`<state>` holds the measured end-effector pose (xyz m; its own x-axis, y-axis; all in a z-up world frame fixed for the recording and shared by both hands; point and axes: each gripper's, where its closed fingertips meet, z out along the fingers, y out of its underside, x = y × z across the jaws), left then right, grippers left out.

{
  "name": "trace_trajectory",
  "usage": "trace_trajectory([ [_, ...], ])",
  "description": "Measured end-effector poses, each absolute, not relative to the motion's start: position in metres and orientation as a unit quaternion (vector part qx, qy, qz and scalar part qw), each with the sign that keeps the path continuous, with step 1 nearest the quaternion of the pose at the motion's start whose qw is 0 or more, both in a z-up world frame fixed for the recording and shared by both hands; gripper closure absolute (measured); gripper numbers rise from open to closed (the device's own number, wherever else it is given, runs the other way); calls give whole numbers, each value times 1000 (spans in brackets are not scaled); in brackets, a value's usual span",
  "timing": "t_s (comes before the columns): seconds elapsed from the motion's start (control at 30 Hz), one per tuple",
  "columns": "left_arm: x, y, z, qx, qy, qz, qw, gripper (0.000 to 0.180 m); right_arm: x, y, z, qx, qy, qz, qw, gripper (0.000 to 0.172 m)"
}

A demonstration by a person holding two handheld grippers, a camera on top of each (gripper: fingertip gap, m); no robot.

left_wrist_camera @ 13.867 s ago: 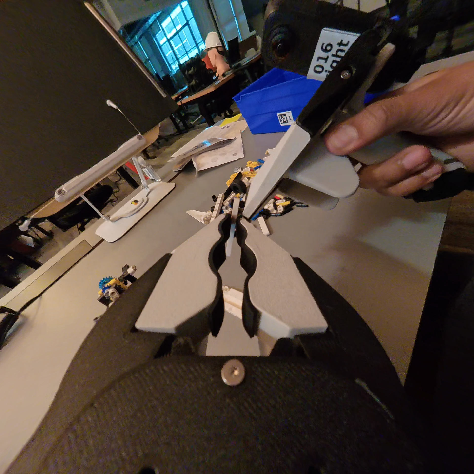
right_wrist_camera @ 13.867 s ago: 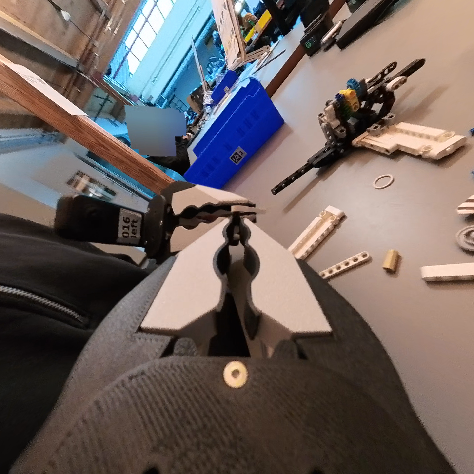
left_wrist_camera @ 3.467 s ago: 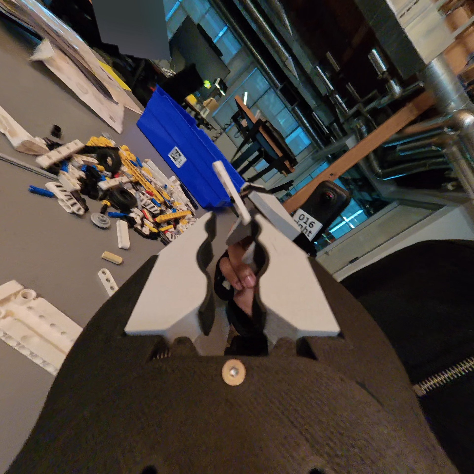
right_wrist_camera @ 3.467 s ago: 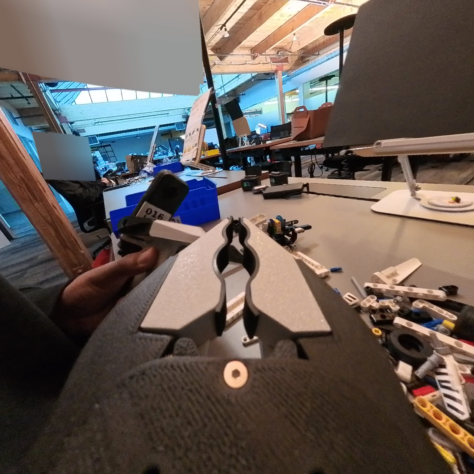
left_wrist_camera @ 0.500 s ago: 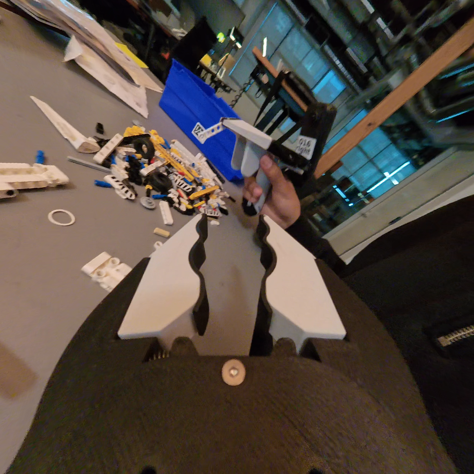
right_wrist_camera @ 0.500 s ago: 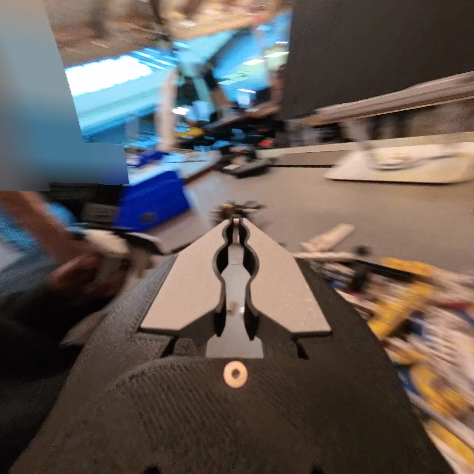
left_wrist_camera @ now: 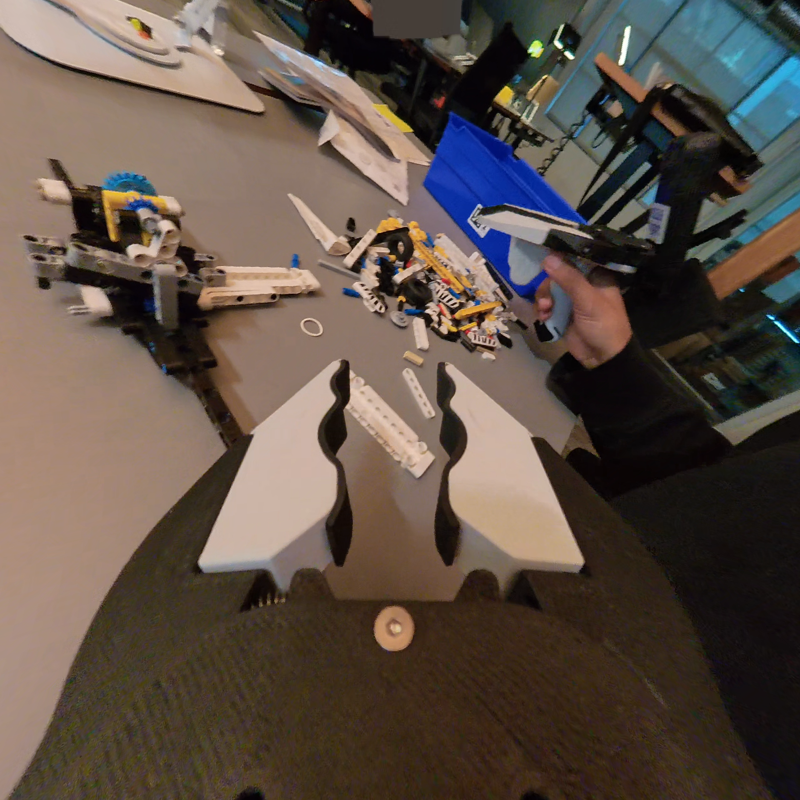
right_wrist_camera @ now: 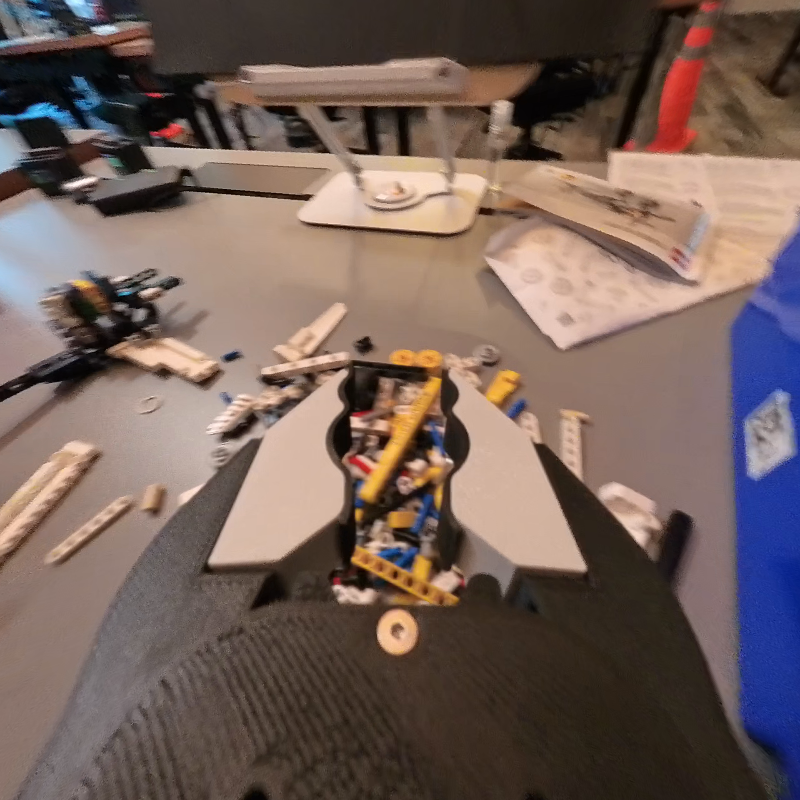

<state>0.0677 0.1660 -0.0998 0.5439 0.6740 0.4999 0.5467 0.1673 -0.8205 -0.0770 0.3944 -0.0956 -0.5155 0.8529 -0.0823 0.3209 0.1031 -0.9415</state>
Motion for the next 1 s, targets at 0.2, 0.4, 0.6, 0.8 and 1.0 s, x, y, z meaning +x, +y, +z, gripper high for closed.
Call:
trace_trajectory([
  [0.2,64,163,-104,-627,-489,46,604,142,-7,290,-111,-293,-792,520,125,129],
  [0.4,64,168,-110,-645,-485,53,588,142,23,262,-130,-240,-839,475,114,130],
  [0.6,65,169,-110,-638,-486,45,596,142,56,242,-152,-232,-854,465,28,136],
  [0.8,65,167,-109,-637,-486,47,596,142,44,251,-178,-260,-871,411,75,134],
  [1.0,67,166,-108,-636,-485,48,598,142,20,259,-178,-264,-875,381,139,144],
])
